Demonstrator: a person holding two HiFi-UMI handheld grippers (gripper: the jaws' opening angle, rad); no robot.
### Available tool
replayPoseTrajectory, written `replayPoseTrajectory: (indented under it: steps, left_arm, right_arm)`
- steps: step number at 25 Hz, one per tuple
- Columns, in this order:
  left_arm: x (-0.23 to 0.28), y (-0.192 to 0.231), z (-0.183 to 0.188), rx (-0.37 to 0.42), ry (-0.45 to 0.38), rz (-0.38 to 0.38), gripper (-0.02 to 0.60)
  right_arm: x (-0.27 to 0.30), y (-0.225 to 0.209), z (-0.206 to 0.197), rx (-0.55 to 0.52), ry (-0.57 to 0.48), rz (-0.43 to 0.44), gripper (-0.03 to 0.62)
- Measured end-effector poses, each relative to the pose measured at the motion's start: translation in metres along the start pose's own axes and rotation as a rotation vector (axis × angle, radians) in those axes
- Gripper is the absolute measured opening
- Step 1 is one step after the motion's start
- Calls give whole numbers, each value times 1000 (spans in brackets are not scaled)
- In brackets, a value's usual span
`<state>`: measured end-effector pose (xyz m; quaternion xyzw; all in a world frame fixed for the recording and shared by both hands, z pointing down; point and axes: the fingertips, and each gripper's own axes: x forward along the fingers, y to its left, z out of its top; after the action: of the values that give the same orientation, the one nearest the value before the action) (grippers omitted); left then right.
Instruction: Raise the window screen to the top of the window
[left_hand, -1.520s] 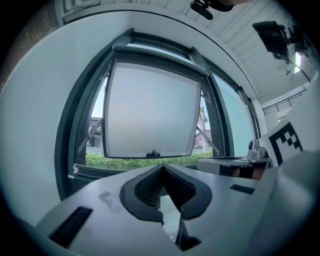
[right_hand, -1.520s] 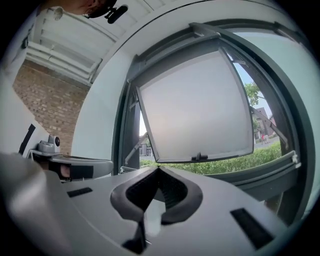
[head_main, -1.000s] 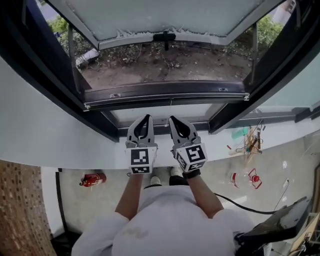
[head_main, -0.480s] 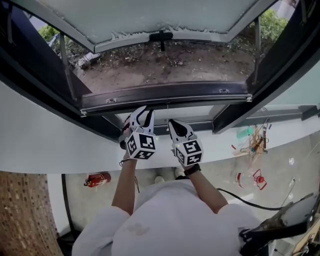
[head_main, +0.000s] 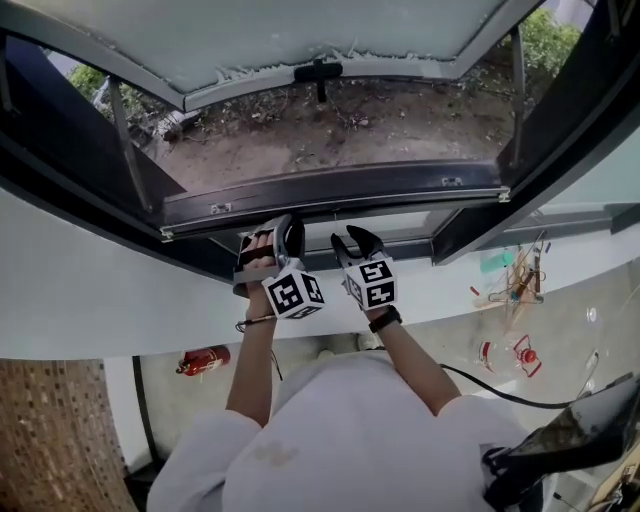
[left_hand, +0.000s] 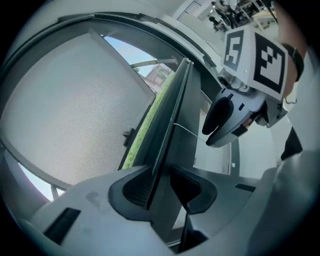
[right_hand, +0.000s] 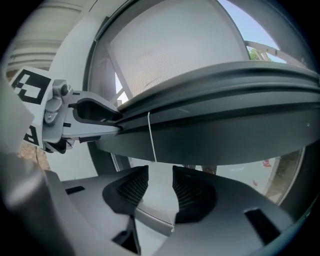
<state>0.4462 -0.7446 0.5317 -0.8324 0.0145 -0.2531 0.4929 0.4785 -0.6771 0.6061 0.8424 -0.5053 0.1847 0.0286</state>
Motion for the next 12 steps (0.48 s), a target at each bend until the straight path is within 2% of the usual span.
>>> replayPoseTrajectory:
  steps: [5, 8, 9, 10, 12]
  left_arm:
    - [2, -3, 1, 55, 19, 35, 87]
    - [3, -3, 0, 75, 50, 22, 87]
    - [3, -2, 0, 78, 58, 16, 87]
    - [3, -2, 0, 78, 62, 13, 87]
    - [2, -3, 0, 76, 67, 8, 87]
  right_arm:
    - [31, 3, -11, -9, 12, 44, 127]
    - [47, 6, -37, -39, 53, 60, 125]
    - [49, 7, -46, -48, 63, 64, 31]
    - [49, 8, -55, -52, 65, 72, 0]
    - [49, 12, -75, -59, 112, 94, 0]
